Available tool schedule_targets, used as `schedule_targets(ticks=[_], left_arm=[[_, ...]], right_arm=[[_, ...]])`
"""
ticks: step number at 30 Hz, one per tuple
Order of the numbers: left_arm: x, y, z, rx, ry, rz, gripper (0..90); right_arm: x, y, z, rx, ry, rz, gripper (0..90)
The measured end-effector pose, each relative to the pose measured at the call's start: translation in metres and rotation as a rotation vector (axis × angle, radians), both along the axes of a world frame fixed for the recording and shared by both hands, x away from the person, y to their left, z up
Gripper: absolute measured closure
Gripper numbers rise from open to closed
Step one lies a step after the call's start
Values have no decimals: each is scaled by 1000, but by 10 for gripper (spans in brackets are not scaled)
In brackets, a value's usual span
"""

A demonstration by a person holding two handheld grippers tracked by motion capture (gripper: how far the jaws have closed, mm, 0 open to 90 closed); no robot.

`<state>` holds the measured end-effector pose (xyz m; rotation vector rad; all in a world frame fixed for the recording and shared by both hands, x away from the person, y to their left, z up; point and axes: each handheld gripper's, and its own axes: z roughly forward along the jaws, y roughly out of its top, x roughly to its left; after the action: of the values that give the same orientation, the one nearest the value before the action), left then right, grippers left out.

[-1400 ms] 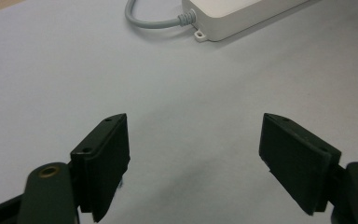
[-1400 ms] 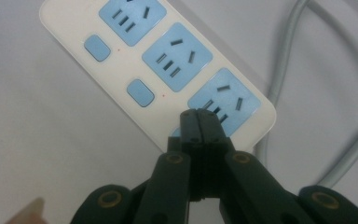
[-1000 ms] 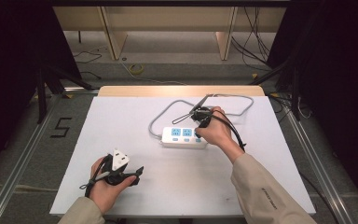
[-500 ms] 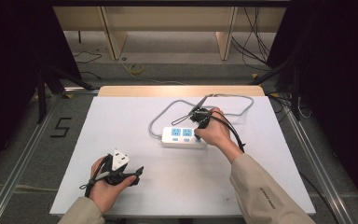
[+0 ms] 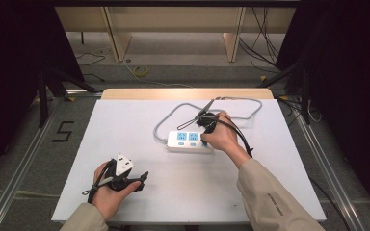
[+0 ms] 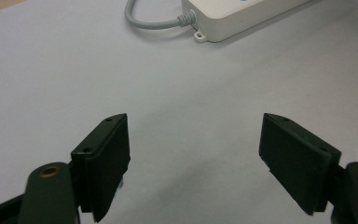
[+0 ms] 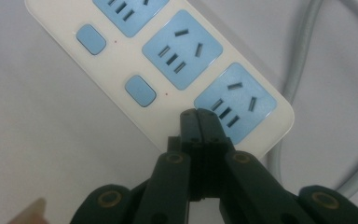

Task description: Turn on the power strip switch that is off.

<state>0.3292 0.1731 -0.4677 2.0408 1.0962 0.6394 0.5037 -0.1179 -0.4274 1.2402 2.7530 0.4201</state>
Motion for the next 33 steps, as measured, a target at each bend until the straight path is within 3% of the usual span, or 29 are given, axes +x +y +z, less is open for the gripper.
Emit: schedule_targets(ticks=[16,26,33], left_arm=[[-1,-1,0,0,1,0,242],[-1,-1,0,1,1,-1,243],[0,-1,-1,-1,4,0,242]], right_arm=[[1,-1,-2,10,11,-9,900],[-2,0,-3,-3,-14,-8,900],[-4,-7,-5,51,-28,-16,900]])
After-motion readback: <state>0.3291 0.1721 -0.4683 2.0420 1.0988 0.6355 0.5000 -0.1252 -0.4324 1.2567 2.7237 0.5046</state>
